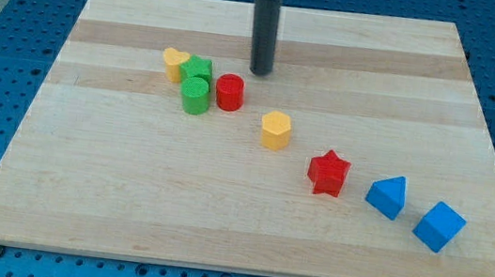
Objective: Place the yellow heart to the bottom left side of the green circle
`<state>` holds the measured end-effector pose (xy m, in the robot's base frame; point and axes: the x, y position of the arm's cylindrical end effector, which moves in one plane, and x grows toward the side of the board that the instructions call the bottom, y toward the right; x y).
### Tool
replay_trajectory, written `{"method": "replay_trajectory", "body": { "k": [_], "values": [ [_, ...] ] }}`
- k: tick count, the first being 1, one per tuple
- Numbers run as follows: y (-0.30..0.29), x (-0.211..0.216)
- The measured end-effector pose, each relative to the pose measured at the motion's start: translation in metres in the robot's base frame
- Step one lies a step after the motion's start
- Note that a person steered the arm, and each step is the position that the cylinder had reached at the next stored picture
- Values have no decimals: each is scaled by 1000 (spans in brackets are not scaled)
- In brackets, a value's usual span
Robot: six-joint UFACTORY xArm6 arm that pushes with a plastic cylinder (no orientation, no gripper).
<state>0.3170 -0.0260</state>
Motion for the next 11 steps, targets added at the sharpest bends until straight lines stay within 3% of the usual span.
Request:
{"method": "replay_trajectory", "body": {
  "k": [1,3,6,9,11],
  "values": [
    [-42,-38],
    [-118,-41],
    [-122,23],
    [-73,120],
    [-100,126]
  ]
}}
